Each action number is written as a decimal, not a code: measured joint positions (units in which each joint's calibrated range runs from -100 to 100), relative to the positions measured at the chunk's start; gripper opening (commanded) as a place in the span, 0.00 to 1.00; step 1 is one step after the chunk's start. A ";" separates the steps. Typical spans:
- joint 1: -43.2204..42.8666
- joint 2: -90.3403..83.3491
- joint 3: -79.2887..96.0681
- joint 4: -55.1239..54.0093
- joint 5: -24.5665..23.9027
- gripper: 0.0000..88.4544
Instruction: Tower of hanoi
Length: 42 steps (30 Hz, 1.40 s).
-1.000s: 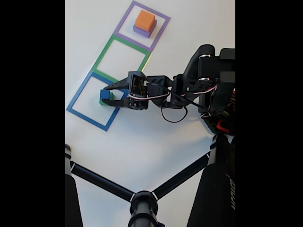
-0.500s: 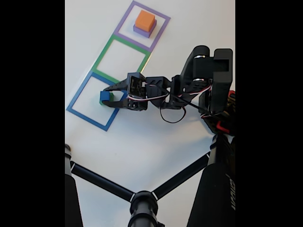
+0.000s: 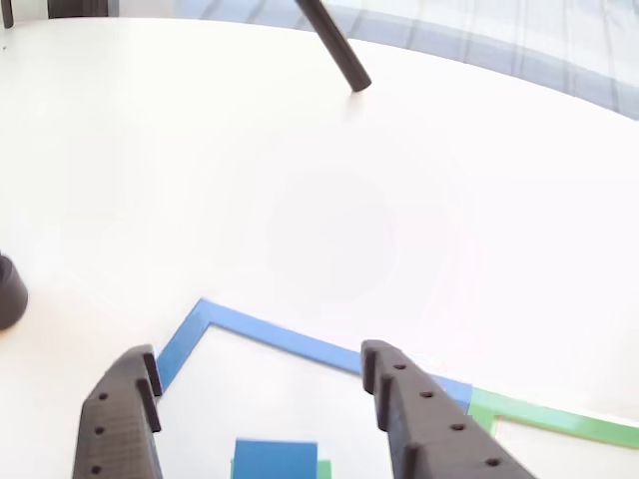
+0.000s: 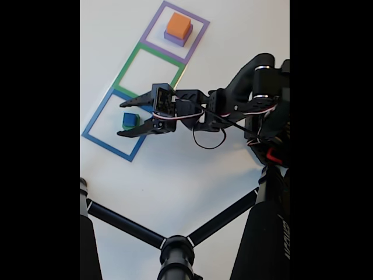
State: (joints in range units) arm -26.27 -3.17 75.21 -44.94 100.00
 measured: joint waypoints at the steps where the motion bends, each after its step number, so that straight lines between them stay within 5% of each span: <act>1: 0.47 -3.97 0.00 3.55 -0.36 0.20; 5: 2.93 -22.79 -2.30 24.35 -0.36 0.09; 11: 6.09 -49.39 -16.29 69.97 -0.18 0.02; 21: 20.01 -58.51 -44.80 123.82 0.00 0.00; 29: 32.30 -60.11 -62.68 139.86 0.00 0.00; 42: 42.72 -61.63 -62.59 142.85 0.00 0.02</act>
State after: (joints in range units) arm 16.44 -64.80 12.62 97.90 100.00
